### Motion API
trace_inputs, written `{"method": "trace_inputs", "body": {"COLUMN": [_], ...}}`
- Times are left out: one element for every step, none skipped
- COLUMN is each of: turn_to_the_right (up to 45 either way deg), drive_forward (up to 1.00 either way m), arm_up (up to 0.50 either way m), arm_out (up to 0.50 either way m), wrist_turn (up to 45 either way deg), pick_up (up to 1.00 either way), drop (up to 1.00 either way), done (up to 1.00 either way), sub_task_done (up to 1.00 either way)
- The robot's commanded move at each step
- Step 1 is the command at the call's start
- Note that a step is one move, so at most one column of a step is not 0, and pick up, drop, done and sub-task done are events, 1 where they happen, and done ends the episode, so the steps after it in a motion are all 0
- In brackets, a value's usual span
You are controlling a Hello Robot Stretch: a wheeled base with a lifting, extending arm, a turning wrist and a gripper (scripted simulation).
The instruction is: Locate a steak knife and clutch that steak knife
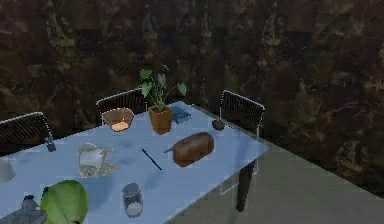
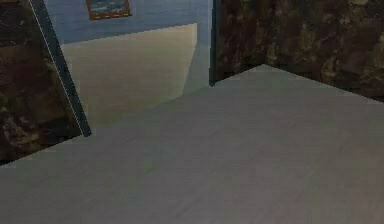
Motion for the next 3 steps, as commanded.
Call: {"method": "trace_inputs", "body": {"turn_to_the_right": [0.0,-45.0,-42.0], "drive_forward": [0.35,0.0,0.0], "arm_up": [0.0,0.0,0.0], "arm_out": [0.0,0.0,0.0], "wrist_turn": [0.0,0.0,0.0], "pick_up": [0.0,0.0,0.0], "drop": [0.0,0.0,0.0], "done": [0.0,0.0,0.0], "sub_task_done": [0.0,0.0,0.0]}}
